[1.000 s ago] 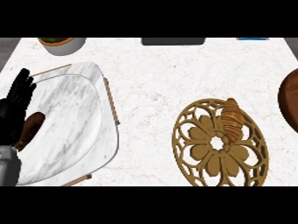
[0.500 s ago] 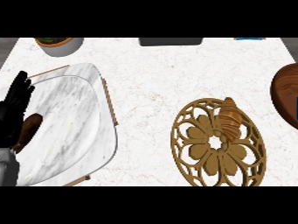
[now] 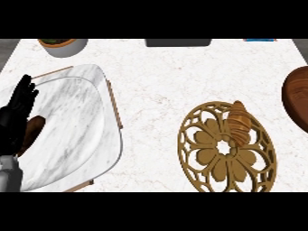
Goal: Pick the can from the placemat and place it in the bowl
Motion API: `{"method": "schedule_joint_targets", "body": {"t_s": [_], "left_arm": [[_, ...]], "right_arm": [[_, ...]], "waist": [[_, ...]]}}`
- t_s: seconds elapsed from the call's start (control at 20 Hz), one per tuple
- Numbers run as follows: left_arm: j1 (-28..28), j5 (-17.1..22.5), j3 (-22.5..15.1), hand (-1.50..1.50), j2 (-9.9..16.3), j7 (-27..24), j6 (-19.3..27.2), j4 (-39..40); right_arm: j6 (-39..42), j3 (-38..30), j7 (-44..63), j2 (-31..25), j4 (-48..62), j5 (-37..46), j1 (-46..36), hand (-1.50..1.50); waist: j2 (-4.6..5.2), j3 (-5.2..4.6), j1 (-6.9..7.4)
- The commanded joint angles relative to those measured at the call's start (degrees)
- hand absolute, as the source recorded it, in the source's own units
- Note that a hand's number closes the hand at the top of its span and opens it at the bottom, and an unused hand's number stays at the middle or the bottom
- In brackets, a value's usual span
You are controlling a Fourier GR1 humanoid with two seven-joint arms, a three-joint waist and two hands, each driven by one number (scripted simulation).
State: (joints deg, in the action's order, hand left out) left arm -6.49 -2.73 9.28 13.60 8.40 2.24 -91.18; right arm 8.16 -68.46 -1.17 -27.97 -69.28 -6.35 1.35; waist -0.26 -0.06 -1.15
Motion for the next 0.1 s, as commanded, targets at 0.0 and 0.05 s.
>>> {"method": "schedule_joint_targets", "body": {"t_s": [0.0,0.05], "left_arm": [[-1.9,0.6,1.6,0.00,0.8,-1.8,-0.9,3.0],[0.3,-0.6,-1.3,0.00,-1.7,-0.2,0.2,-0.7]], "right_arm": [[2.3,-1.5,-0.4,5.6,-8.5,-5.1,4.1,-1.50],[4.8,-3.8,0.6,-0.8,-3.9,-7.2,5.1,-1.50]], "waist": [[0.18,0.02,0.55],[0.16,0.05,0.70]]}}
